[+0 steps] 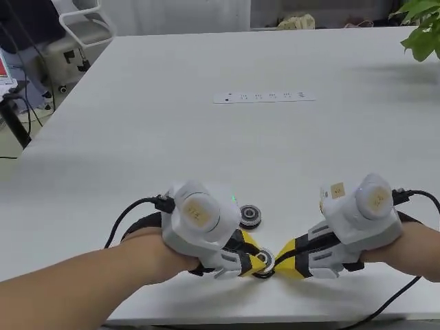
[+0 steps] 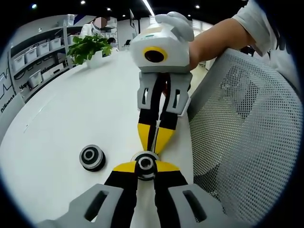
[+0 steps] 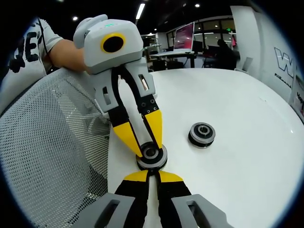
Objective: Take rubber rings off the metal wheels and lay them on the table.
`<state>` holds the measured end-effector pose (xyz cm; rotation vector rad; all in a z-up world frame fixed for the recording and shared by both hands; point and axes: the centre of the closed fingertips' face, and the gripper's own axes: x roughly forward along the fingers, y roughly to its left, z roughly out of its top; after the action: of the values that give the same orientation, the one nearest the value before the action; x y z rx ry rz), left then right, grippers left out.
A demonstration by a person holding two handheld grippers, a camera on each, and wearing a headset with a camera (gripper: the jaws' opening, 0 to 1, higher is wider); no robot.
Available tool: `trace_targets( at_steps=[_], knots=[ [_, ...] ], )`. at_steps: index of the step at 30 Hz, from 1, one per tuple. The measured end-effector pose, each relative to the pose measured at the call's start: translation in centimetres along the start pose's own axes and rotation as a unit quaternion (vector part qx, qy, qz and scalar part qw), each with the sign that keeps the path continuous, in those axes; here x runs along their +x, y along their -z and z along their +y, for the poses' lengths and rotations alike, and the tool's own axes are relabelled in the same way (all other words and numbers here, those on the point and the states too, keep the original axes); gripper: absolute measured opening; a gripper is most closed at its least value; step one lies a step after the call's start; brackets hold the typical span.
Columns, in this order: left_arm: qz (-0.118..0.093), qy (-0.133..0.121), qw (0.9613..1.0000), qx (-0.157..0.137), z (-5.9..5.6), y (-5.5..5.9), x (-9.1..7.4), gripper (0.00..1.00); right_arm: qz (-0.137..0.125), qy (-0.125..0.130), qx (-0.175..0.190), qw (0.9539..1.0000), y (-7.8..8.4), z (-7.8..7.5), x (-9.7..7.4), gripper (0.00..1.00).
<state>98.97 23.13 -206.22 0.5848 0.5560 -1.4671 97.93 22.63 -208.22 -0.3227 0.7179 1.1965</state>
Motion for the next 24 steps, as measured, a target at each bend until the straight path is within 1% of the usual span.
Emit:
trace_targets(
  at_steps=[11,24],
  knots=[
    [0.001,-0.001,1.0000,-0.003,0.04,0.00,0.02,0.07,0.001,0.001,0.008,1.0000,-0.04,-0.04,-0.12,0.00],
    [0.003,-0.003,1.0000,0.001,0.04,-0.02,0.03,0.07,-0.005,-0.001,0.037,0.9993,-0.11,-0.12,-0.23,0.00]
  ],
)
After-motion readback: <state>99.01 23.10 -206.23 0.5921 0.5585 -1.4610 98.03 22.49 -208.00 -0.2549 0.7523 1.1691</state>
